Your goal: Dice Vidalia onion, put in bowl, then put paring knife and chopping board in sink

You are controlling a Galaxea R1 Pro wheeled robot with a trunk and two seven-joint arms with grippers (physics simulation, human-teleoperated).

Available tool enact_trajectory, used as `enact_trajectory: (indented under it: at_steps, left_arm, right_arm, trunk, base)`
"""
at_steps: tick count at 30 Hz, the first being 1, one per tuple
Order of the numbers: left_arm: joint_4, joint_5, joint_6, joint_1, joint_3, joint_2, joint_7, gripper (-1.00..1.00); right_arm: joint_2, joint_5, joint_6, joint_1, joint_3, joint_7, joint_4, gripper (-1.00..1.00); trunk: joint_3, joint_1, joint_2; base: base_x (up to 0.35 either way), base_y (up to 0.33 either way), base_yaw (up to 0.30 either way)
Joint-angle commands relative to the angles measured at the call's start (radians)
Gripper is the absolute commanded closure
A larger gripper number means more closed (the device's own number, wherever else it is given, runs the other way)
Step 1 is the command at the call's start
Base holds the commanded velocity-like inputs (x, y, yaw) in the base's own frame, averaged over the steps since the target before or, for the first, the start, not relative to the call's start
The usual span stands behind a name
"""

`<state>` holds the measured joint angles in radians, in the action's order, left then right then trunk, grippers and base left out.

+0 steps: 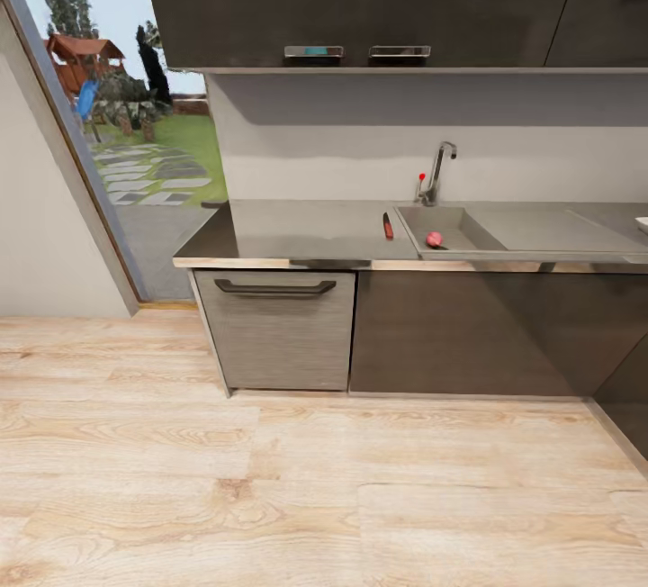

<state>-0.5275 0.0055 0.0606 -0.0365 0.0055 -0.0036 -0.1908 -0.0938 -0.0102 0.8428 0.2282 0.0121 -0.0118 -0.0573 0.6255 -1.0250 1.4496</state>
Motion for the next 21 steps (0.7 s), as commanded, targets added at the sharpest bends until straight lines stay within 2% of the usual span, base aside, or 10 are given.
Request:
enact_trajectory:
  at_steps: [1, 8, 21]
  left_arm:
    - [0.005, 0.001, 0.005, 0.000, 0.000, 0.000, -0.003, -1.00]
    - [0.019, 0.001, 0.011, 0.000, 0.001, 0.001, -0.004, -1.00]
    - [0.021, 0.001, 0.011, 0.000, 0.002, 0.002, -0.004, -1.00]
  right_arm:
    - [0.000, 0.000, 0.002, 0.000, 0.001, -0.002, 0.001, -1.00]
    - [-0.002, 0.002, 0.001, 0.000, 0.002, -0.002, 0.005, -1.00]
    - [0.000, 0.003, 0.001, 0.000, 0.002, -0.002, 0.005, -1.00]
  trunk:
    - [0.000, 0.000, 0.000]
    - [-0.007, 0.000, 0.000]
    - [-0.022, 0.000, 0.000]
  base:
    - [0.000, 0.000, -0.054]
    - [0.075, -0.071, -0.169]
    - [0.208, -0.219, -0.198]
